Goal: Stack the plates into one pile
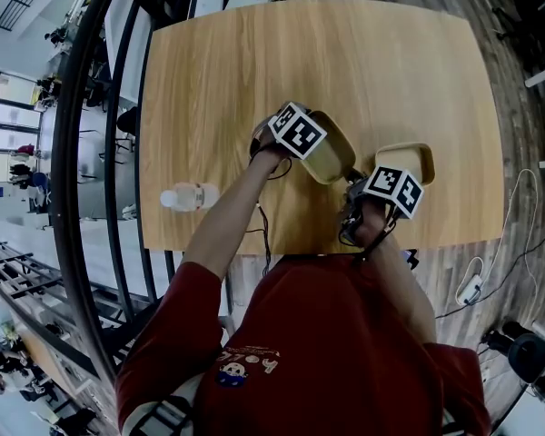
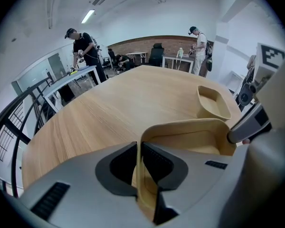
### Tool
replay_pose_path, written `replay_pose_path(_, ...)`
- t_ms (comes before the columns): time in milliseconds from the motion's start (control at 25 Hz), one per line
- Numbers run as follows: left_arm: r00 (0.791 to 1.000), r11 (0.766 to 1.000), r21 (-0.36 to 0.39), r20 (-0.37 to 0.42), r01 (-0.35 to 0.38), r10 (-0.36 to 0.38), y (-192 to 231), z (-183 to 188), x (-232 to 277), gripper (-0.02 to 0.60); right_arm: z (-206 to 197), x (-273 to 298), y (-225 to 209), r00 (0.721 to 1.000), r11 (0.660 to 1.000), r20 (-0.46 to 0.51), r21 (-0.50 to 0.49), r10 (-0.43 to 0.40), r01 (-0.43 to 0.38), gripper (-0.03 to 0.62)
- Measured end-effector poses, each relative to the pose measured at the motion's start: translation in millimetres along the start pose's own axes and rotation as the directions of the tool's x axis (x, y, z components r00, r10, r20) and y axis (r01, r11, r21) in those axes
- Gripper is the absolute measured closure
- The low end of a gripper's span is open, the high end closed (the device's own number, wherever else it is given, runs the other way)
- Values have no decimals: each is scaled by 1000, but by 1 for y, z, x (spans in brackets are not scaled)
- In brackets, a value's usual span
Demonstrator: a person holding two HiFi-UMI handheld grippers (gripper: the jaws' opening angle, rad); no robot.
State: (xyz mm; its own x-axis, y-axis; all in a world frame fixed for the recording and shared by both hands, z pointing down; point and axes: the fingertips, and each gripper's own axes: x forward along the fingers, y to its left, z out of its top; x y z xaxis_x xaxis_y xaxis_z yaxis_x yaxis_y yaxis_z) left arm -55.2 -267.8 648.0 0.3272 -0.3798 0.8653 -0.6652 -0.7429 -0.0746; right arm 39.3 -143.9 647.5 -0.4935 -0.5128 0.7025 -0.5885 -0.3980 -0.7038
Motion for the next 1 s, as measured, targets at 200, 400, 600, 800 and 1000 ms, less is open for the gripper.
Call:
replay_pose_path(200, 1000, 1000, 19, -9, -12, 12, -1, -3, 5, 535, -1, 1, -3, 999, 999, 17, -25, -28, 28, 548)
replay_pose_path(400, 999, 999, 20, -18, -26, 26, -2, -12, 10, 532, -3, 3, -9, 997, 996, 32, -49, -67, 69, 539)
replay_pose_path(600, 999, 999, 10, -16, -41, 41, -2, -17, 13, 528, -5, 4, -11, 997, 996, 35, -44, -73, 74, 530)
replay_pose_path(800, 999, 999, -8, -20, -50, 50, 0, -24, 15, 514, -6, 5, -11, 995, 994, 38, -59, -89, 91, 526)
replay_pose_path(1000, 998, 999, -23, -36, -46, 45, 0, -32, 15, 511, -10, 9, -18, 994, 993, 18, -49, -108, 109, 470)
